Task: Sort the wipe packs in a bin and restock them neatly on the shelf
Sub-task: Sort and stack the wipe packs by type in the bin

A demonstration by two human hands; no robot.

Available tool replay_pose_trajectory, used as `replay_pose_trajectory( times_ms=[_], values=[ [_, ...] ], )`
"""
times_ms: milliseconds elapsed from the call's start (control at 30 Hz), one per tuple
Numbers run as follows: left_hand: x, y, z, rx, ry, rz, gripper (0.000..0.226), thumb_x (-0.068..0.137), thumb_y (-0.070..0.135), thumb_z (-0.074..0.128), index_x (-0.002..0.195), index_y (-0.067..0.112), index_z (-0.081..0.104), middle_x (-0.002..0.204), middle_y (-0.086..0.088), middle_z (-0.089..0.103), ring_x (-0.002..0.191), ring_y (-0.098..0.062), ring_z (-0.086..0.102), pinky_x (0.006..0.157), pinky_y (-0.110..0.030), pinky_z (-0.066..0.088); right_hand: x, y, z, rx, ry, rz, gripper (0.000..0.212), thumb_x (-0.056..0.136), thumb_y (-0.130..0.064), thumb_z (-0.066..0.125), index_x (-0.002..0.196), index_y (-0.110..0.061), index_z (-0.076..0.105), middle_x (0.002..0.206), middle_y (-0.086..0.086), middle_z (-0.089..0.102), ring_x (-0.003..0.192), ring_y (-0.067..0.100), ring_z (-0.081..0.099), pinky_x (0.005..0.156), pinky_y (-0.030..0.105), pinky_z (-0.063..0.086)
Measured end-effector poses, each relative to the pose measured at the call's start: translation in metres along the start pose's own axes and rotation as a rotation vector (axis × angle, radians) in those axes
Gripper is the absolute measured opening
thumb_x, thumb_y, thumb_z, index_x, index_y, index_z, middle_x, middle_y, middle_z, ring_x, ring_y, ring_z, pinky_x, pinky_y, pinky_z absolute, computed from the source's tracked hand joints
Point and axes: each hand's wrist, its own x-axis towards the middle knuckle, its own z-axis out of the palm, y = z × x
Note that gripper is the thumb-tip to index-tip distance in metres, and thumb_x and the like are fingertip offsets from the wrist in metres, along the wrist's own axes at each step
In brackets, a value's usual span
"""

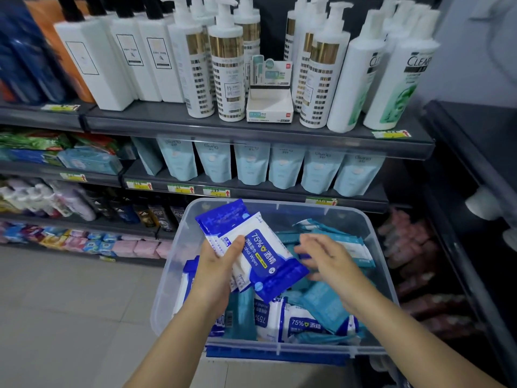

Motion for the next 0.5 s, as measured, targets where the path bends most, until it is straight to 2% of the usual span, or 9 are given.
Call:
replay_pose_trajectory(
  times_ms=[67, 133, 200, 267, 333, 400, 500],
  values=[
    [0.000, -0.003, 0.001, 0.013, -0.002, -0.001, 0.044, 0.084, 0.020, 0.066, 0.124, 0.013, 0.048, 0.105, -0.007, 0.072, 0.091, -0.026, 0.071, 0.067, -0.037, 0.059, -0.001, 0.001, 0.009, 0.032, -0.079, 0.172, 0.022, 0.089, -0.035, 0.059, 0.105, -0.020, 0.058, 0.104, 0.000, 0.066, 0.085, 0.010, 0.066, 0.068, 0.030, 0.057],
    [-0.003, -0.004, 0.003, 0.045, -0.027, 0.007, 0.048, 0.079, 0.023, 0.067, 0.123, 0.012, 0.049, 0.104, -0.007, 0.072, 0.089, -0.025, 0.071, 0.064, -0.036, 0.059, -0.002, 0.004, 0.018, 0.068, -0.067, 0.172, 0.019, 0.085, -0.021, 0.067, 0.100, -0.013, 0.059, 0.098, 0.004, 0.069, 0.074, 0.009, 0.067, 0.054, 0.021, 0.052],
    [-0.003, -0.005, 0.003, 0.052, -0.054, -0.002, 0.051, 0.076, 0.030, 0.065, 0.122, 0.013, 0.050, 0.107, -0.009, 0.071, 0.091, -0.026, 0.071, 0.067, -0.038, 0.059, -0.001, 0.004, 0.020, 0.090, -0.017, 0.119, 0.013, 0.082, -0.010, 0.070, 0.091, -0.012, 0.062, 0.092, 0.006, 0.070, 0.071, 0.010, 0.068, 0.056, 0.020, 0.053],
    [-0.002, -0.005, -0.002, 0.045, -0.073, -0.031, 0.046, 0.084, 0.041, 0.056, 0.123, 0.018, 0.050, 0.110, -0.008, 0.071, 0.094, -0.026, 0.070, 0.071, -0.039, 0.058, 0.001, 0.000, 0.015, 0.091, -0.003, 0.080, 0.013, 0.080, -0.005, 0.071, 0.089, -0.013, 0.065, 0.089, 0.004, 0.072, 0.069, 0.008, 0.069, 0.060, 0.022, 0.055],
    [0.001, -0.003, -0.006, 0.036, -0.047, -0.085, 0.050, 0.091, 0.050, 0.046, 0.130, 0.021, 0.047, 0.112, -0.004, 0.071, 0.095, -0.024, 0.070, 0.075, -0.041, 0.057, 0.003, -0.009, 0.005, 0.055, 0.005, 0.024, 0.020, 0.078, 0.000, 0.071, 0.084, -0.019, 0.066, 0.082, -0.001, 0.071, 0.065, 0.006, 0.068, 0.058, 0.019, 0.053],
    [0.004, -0.001, -0.011, 0.034, -0.024, -0.132, 0.044, 0.096, 0.045, 0.044, 0.132, 0.020, 0.046, 0.107, -0.004, 0.072, 0.090, -0.023, 0.071, 0.074, -0.040, 0.057, 0.004, -0.023, -0.007, 0.024, 0.017, -0.049, 0.029, 0.075, 0.007, 0.071, 0.079, -0.022, 0.066, 0.079, -0.001, 0.070, 0.064, 0.007, 0.067, 0.055, 0.016, 0.052],
    [0.001, 0.001, -0.013, 0.083, -0.061, -0.183, 0.029, 0.100, 0.036, 0.041, 0.119, 0.018, 0.054, 0.097, -0.009, 0.074, 0.083, -0.026, 0.072, 0.069, -0.039, 0.056, 0.008, -0.047, -0.021, -0.022, 0.038, -0.148, 0.039, 0.068, 0.012, 0.074, 0.088, -0.021, 0.065, 0.085, 0.000, 0.068, 0.065, 0.004, 0.065, 0.057, 0.018, 0.054]
  ],
)
